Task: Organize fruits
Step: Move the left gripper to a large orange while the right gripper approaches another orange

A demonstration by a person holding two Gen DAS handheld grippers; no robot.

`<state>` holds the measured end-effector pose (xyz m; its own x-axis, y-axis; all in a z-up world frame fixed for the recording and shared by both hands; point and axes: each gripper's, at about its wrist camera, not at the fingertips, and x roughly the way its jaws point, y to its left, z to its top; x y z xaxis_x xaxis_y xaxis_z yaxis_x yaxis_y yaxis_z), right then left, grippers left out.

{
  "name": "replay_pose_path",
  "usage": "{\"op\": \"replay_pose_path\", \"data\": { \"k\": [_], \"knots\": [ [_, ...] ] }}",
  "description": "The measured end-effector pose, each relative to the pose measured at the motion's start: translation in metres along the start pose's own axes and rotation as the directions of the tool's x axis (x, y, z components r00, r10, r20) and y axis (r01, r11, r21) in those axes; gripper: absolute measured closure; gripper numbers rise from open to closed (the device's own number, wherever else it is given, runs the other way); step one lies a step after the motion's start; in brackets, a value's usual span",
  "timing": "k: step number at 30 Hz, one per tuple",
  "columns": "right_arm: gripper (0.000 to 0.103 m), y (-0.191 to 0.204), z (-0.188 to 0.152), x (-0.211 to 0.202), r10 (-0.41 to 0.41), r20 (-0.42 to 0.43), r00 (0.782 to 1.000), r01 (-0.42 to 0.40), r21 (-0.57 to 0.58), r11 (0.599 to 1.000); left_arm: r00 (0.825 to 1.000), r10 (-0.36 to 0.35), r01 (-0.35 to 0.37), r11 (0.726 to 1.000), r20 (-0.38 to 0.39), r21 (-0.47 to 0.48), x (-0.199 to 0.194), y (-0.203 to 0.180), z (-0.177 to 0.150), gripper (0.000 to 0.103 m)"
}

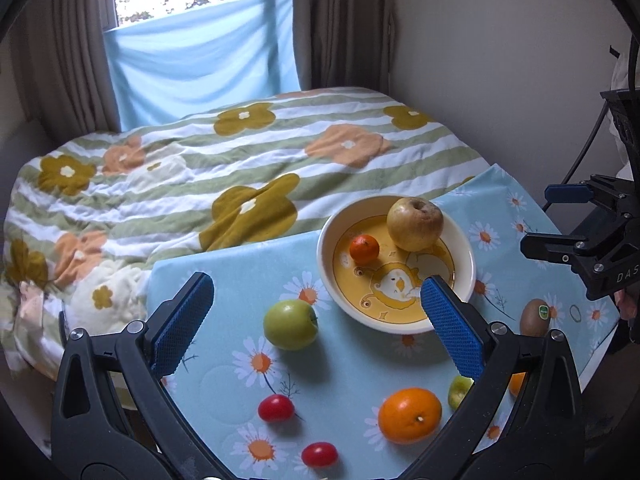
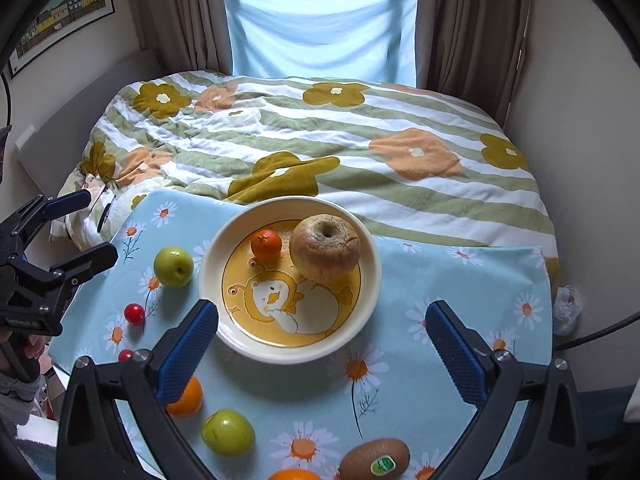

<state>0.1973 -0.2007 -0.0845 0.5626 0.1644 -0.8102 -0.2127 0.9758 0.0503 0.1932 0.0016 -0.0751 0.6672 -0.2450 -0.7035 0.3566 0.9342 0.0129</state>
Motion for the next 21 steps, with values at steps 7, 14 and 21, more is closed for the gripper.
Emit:
{"op": "replay_pose_path", "data": {
  "k": [7,14,21],
  "knots": [
    [0.000,-0.006,-0.042,-0.047,-0.016,0.007,1.000,0.015,0.047,0.999,1.000,0.001,-0.001,1.000,0.013,-0.013,-0.038,-0.022,-0.032,0.000],
    [0.000,0.001,-0.091,-0.072,-0.036,0.023,0.999,0.035,0.052,0.998,0.999,-0.018,0.019,0.999,-0.040,0.030,-0.050,-0.047,-0.075,0.000],
    [0.000,0.012,-0.136,-0.065,-0.034,-0.026,0.999,0.037,0.096,0.995,0.992,-0.079,0.087,0.993,-0.097,0.084,-0.041,-0.057,-0.109,0.000]
  ]
}}
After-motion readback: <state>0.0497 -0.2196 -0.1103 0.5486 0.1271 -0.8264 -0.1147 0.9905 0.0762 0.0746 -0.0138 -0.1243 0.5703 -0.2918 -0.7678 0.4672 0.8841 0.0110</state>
